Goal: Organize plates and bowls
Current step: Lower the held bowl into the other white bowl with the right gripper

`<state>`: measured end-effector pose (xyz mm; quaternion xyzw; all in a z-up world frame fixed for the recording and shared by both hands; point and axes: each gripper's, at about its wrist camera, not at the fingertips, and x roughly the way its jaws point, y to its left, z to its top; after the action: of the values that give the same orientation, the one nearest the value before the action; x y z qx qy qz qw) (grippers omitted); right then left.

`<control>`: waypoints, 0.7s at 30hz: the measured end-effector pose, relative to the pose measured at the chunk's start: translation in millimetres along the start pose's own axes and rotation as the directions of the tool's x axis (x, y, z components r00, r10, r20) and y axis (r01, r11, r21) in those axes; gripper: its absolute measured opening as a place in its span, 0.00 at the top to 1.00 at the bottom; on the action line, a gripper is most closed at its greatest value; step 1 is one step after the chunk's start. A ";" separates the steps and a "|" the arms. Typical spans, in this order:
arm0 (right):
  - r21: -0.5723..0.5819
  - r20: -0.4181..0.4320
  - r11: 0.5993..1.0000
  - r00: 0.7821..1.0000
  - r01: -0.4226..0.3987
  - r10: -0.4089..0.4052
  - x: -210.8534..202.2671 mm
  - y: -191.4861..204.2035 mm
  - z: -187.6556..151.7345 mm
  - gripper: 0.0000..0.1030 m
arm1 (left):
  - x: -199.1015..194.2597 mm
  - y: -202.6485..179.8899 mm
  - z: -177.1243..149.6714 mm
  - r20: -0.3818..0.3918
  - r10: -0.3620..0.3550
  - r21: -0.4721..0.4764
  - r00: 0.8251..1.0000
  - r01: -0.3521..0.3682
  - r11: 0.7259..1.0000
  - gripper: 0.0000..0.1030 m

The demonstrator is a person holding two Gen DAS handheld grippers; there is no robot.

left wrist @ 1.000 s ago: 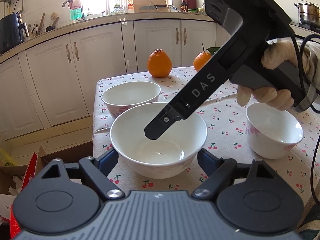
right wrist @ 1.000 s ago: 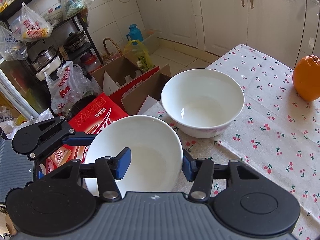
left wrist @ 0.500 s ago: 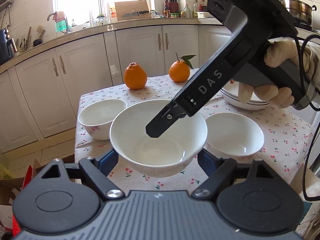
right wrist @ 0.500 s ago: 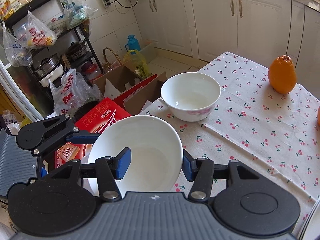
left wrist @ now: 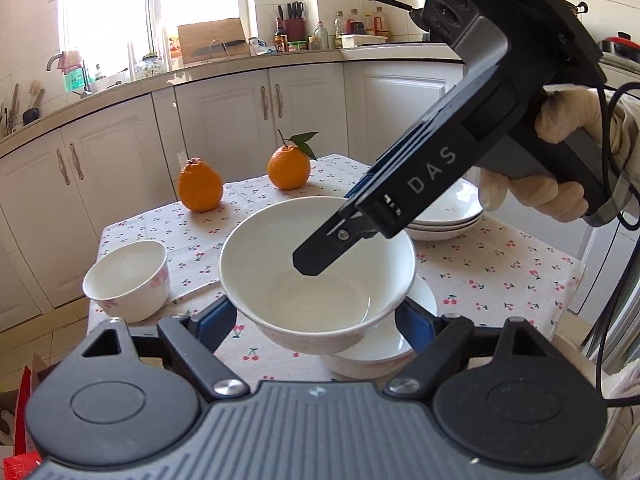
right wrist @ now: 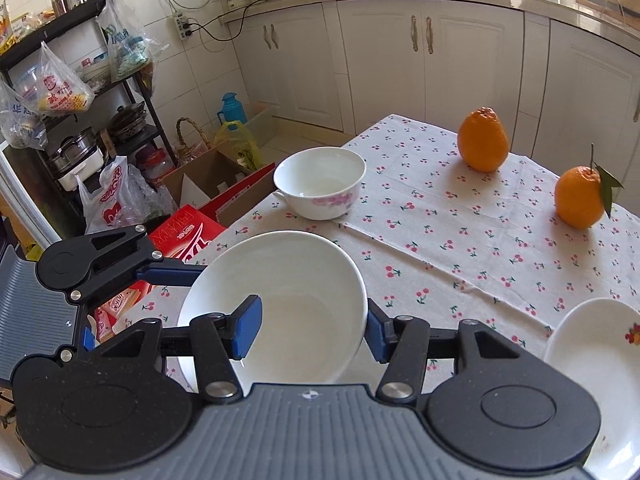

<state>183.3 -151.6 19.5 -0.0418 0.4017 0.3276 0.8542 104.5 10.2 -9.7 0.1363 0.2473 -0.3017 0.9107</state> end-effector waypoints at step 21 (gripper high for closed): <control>0.072 -0.034 0.997 0.999 0.039 -0.036 0.1 -27.4 -35.7 0.41 | 26.0 -20.2 -3.6 -0.057 -0.068 -0.021 0.996 0.067 0.998 0.17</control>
<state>176.1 -185.0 -9.9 -0.0234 0.4263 0.2958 0.8545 108.9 -16.7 -28.5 0.1281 0.2808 -0.3258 0.8937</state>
